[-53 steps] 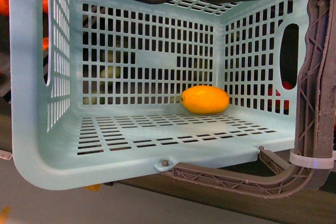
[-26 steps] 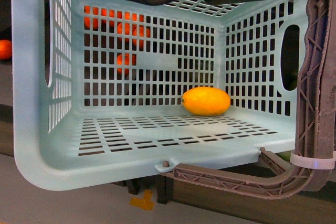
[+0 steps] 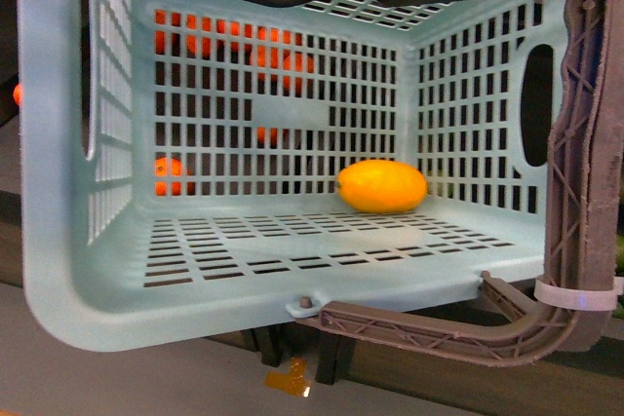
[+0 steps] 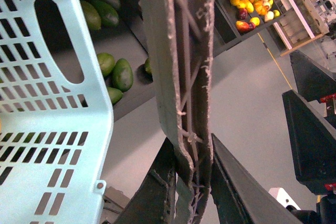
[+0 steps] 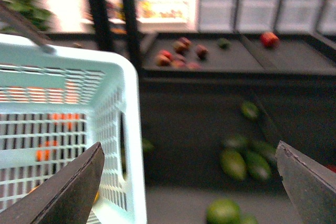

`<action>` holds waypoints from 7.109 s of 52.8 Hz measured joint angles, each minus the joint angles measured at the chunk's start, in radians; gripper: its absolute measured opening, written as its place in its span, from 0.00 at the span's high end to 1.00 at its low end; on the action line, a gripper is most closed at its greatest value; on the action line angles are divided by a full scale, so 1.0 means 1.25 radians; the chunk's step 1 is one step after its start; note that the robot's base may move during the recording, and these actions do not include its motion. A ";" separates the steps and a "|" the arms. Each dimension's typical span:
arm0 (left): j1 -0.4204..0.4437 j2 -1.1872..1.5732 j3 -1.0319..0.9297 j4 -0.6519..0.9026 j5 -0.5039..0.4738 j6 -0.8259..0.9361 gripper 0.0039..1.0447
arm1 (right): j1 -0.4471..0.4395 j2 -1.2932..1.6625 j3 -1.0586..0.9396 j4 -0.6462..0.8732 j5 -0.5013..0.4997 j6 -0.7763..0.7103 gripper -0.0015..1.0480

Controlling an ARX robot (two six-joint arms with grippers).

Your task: Pick mango and avocado into basket

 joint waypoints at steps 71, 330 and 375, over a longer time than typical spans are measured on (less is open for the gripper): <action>-0.002 0.000 0.000 0.000 0.002 0.000 0.87 | -0.296 1.723 0.865 0.238 -0.313 -0.242 0.07; -0.002 0.000 0.000 0.000 -0.001 -0.003 0.87 | 0.032 0.151 0.036 -0.010 0.123 0.219 0.07; -0.002 0.000 0.000 0.000 -0.001 -0.003 0.87 | -0.018 -0.081 -0.003 -0.054 -0.070 -0.018 0.98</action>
